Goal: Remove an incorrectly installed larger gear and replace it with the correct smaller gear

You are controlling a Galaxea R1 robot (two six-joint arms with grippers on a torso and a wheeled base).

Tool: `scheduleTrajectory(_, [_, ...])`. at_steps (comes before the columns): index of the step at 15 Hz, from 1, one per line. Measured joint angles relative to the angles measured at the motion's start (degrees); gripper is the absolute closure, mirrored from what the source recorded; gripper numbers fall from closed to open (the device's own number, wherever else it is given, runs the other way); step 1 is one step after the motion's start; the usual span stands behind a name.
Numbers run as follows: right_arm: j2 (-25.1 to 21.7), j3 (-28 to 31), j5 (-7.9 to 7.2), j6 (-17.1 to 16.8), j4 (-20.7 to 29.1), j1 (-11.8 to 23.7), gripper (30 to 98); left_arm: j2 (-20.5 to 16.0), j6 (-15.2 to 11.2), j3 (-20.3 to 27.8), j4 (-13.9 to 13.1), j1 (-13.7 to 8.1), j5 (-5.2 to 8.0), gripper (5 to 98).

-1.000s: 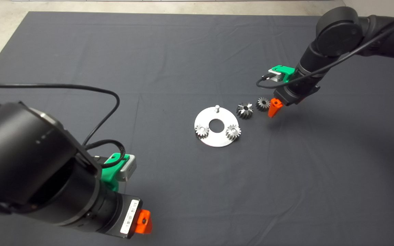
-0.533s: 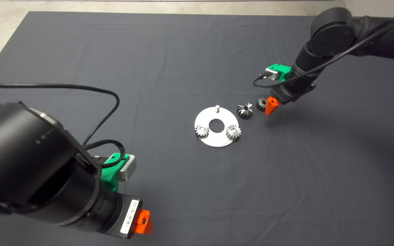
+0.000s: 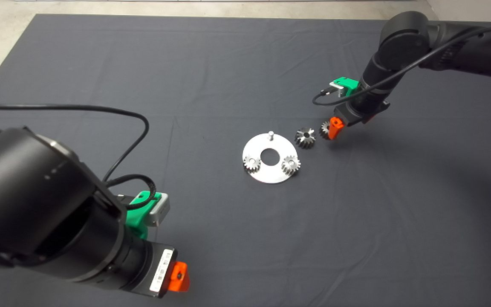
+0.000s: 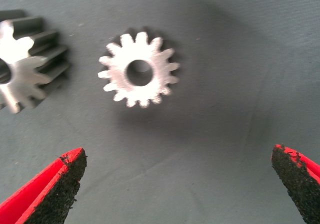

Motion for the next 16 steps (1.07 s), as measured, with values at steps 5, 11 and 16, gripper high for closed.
scheduleTrajectory(5, [0.3,-2.0,0.02,-0.3,-0.3,0.0,30.8,0.0,0.0,0.0,0.0,0.0,0.00,5.5])
scheduleTrajectory(11, [0.6,-3.4,0.31,-0.3,-0.4,-1.9,30.8,0.0,0.0,0.0,0.0,0.0,0.00,5.5])
scheduleTrajectory(16, [0.6,-4.6,2.87,-0.3,-0.5,-1.9,30.8,0.0,0.0,0.0,0.0,0.0,0.00,5.5])
